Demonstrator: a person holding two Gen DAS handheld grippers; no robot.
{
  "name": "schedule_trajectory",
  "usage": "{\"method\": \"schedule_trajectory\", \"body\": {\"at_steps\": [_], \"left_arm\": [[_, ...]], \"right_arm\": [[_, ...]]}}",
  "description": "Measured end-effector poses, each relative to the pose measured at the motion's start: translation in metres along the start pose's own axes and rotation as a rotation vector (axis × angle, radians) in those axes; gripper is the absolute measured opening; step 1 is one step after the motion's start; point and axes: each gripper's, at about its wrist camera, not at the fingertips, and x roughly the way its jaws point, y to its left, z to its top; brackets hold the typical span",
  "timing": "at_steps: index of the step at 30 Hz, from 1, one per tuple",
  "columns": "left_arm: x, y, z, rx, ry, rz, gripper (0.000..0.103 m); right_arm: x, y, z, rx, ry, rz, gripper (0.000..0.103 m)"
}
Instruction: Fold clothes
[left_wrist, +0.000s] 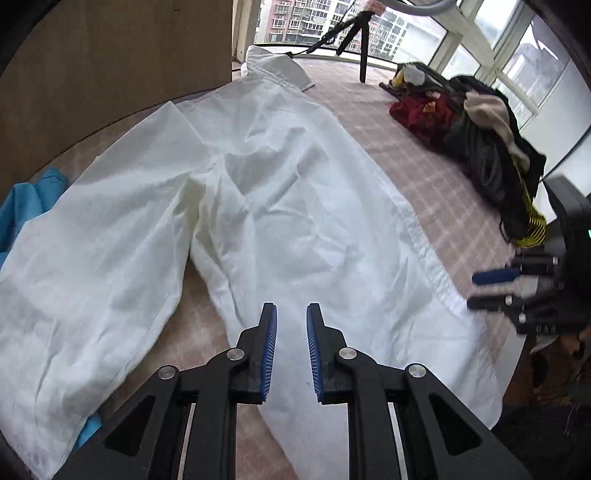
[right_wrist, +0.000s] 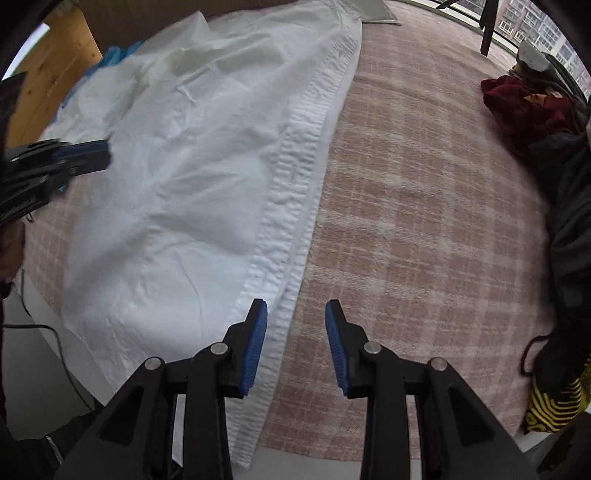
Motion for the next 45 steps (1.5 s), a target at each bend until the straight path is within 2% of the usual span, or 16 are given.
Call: {"method": "schedule_trajectory", "body": {"at_steps": [2, 4, 6, 10, 14, 17, 19, 21, 24, 28, 29, 30, 34, 38, 40, 45], "left_arm": [[0.008, 0.008, 0.018, -0.014, -0.014, -0.018, 0.016], [0.020, 0.012, 0.032, 0.022, -0.007, 0.051, 0.017], [0.038, 0.022, 0.039, 0.018, 0.043, 0.112, 0.015], [0.040, 0.023, 0.042, 0.036, 0.072, 0.162, 0.005], [0.006, -0.007, 0.051, 0.085, -0.035, 0.065, 0.019], [-0.001, -0.033, 0.063, 0.152, -0.080, -0.015, 0.021], [0.013, -0.043, 0.076, 0.188, -0.066, 0.007, 0.023], [0.031, -0.047, 0.089, 0.207, -0.036, 0.042, 0.023], [0.040, -0.026, 0.093, 0.160, 0.000, 0.077, 0.023], [0.054, 0.008, 0.089, 0.092, 0.046, 0.090, 0.020], [0.059, 0.015, 0.087, 0.079, 0.064, 0.097, 0.020], [0.063, 0.019, 0.085, 0.076, 0.074, 0.102, 0.020], [0.070, 0.023, 0.078, 0.083, 0.074, 0.101, 0.014], [0.064, 0.022, 0.079, 0.083, 0.053, 0.075, 0.014], [0.058, 0.021, 0.079, 0.086, 0.039, 0.062, 0.014], [0.058, 0.028, 0.079, 0.073, 0.054, 0.066, 0.014]], "right_arm": [[-0.001, -0.001, -0.001, 0.016, -0.009, 0.017, 0.032], [-0.001, -0.002, -0.002, 0.032, -0.018, 0.033, 0.032], [-0.002, -0.004, -0.003, 0.048, -0.028, 0.050, 0.032], [-0.003, -0.006, -0.005, 0.080, -0.046, 0.083, 0.032], [-0.005, -0.012, -0.002, 0.123, -0.076, 0.117, 0.030], [-0.010, -0.033, 0.024, 0.218, -0.159, 0.158, 0.013], [-0.005, -0.039, 0.043, 0.272, -0.193, 0.206, 0.009], [0.003, -0.037, 0.063, 0.284, -0.218, 0.208, 0.009], [0.008, -0.048, 0.100, 0.300, -0.232, 0.227, 0.009], [0.024, -0.038, 0.128, 0.269, -0.213, 0.268, 0.009], [0.028, -0.037, 0.132, 0.259, -0.204, 0.257, 0.007], [0.031, -0.037, 0.133, 0.250, -0.191, 0.224, 0.000], [0.018, -0.057, 0.128, 0.296, -0.208, 0.138, 0.003], [0.010, -0.051, 0.149, 0.265, -0.244, 0.216, 0.003], [0.018, -0.037, 0.169, 0.242, -0.258, 0.218, 0.003], [0.041, -0.066, 0.197, 0.352, -0.209, 0.159, 0.000]]}}
